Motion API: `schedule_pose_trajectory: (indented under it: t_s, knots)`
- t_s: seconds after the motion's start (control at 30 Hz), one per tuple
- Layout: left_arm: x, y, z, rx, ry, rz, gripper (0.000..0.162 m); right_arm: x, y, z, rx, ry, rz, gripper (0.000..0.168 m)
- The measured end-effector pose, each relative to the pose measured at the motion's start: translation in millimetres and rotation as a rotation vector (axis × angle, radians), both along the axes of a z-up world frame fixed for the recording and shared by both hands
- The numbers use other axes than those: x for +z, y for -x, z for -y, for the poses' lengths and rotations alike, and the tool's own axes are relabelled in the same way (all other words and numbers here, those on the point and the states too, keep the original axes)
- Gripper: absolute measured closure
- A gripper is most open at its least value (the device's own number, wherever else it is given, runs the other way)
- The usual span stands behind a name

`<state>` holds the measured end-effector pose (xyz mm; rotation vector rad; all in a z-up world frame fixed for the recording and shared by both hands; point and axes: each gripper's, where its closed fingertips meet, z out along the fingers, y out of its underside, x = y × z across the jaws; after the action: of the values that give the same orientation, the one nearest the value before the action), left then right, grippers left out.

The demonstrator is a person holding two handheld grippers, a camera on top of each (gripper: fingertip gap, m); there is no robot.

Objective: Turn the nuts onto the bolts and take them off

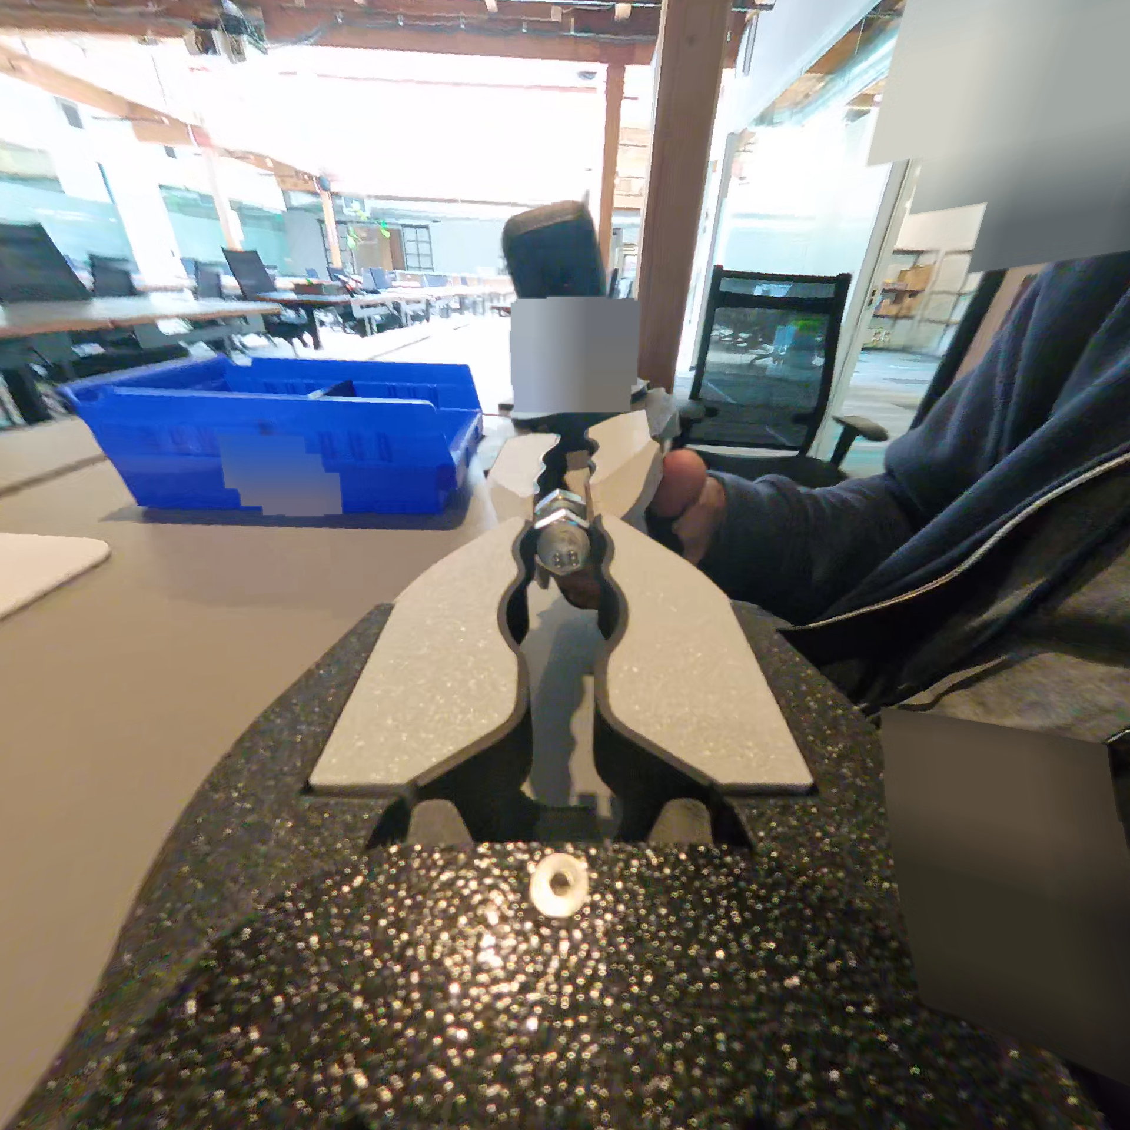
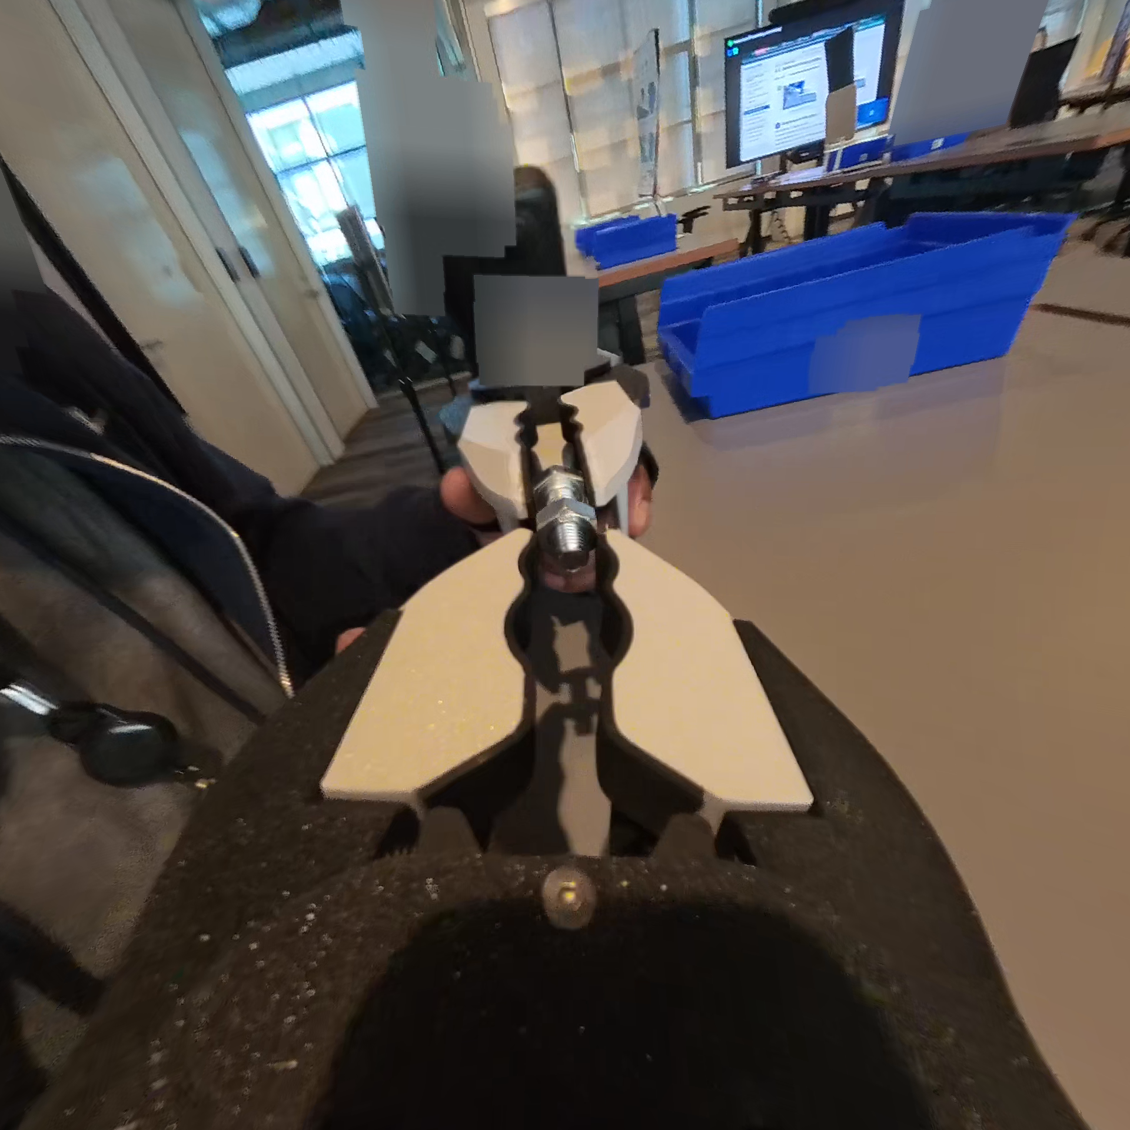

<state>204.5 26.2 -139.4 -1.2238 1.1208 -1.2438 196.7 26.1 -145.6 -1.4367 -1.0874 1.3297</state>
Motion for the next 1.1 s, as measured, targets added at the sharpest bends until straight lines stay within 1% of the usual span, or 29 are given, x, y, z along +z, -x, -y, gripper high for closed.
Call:
schedule_pose_trajectory:
  t_s: [0.1, 0.17, 0.23, 0.27, 0.3, 0.33, 0.37, 0.4, 0.47, 0.57, 0.7, 0.73, 0.77, 0.83, 0.93, 1.03, 1.07, 1.1]
  knots:
    - [-3.8, 0.0, -0.1, -0.099, 0.238, 0.019, 0.145, -3.7, -0.6, -2.0, -0.062, -0.168, 0.067, 0.152]
    - [-6.6, 0.6, 0.0, -0.166, 0.379, 0.045, 0.145, -6.8, -0.5, -3.6, -0.115, -0.325, 0.131, 0.152]
    - [-6.8, 1.1, -0.8, -0.180, 0.409, 0.050, 0.145, -7.9, -0.2, -5.0, -0.162, -0.446, 0.178, 0.151]
    - [-6.5, 1.3, -0.9, -0.172, 0.390, 0.048, 0.145, -7.5, 0.1, -4.9, -0.170, -0.455, 0.182, 0.151]
    - [-6.0, 1.4, -0.7, -0.162, 0.364, 0.049, 0.145, -7.1, 0.4, -4.4, -0.163, -0.428, 0.171, 0.151]
    - [-4.9, 1.5, -0.9, -0.148, 0.332, 0.052, 0.145, -5.9, 0.2, -4.9, -0.155, -0.374, 0.147, 0.145]
    - [-3.2, 1.6, -1.7, -0.129, 0.294, 0.056, 0.145, -4.2, -0.5, -7.4, -0.154, -0.299, 0.115, 0.133]
    - [-1.5, 1.9, -3.4, -0.100, 0.249, 0.058, 0.145, -2.5, -1.3, -9.3, -0.140, -0.212, 0.080, 0.125]
    - [-0.6, 2.8, -6.2, -0.039, 0.150, 0.044, 0.145, 2.8, -3.3, -9.7, -0.092, -0.060, 0.000, 0.121]
    - [-2.0, 1.8, -6.5, 0.020, 0.020, 0.002, 0.145, 7.8, -6.0, -9.9, -0.048, 0.071, -0.072, 0.126]
    - [2.3, -1.1, -2.1, 0.052, -0.094, 0.002, 0.144, 6.0, -3.3, -4.8, 0.004, 0.130, -0.073, 0.135]
    - [3.4, -1.4, -0.5, 0.051, -0.112, 0.005, 0.144, 4.8, -2.0, -2.7, 0.017, 0.127, -0.064, 0.142]
    - [4.0, -1.7, 0.6, 0.050, -0.120, 0.005, 0.145, 5.1, -1.2, 0.3, 0.031, 0.107, -0.063, 0.152]
    - [2.4, -1.4, 0.1, 0.038, -0.087, -0.006, 0.145, 3.6, -0.8, 0.5, 0.010, 0.041, -0.037, 0.152]
    - [0.0, -0.9, 1.0, -0.051, 0.102, 0.011, 0.145, 0.4, -0.5, -0.2, -0.048, -0.140, 0.029, 0.152]
    - [-4.0, -0.7, 1.9, -0.170, 0.351, 0.049, 0.145, -3.6, -0.9, -2.2, -0.137, -0.408, 0.112, 0.152]
    - [-4.7, -0.4, 1.9, -0.196, 0.397, 0.061, 0.145, -4.6, -0.8, -2.6, -0.165, -0.482, 0.138, 0.152]
    - [-4.0, -0.1, 1.3, -0.195, 0.396, 0.062, 0.145, -4.6, -0.4, -2.7, -0.182, -0.517, 0.153, 0.152]
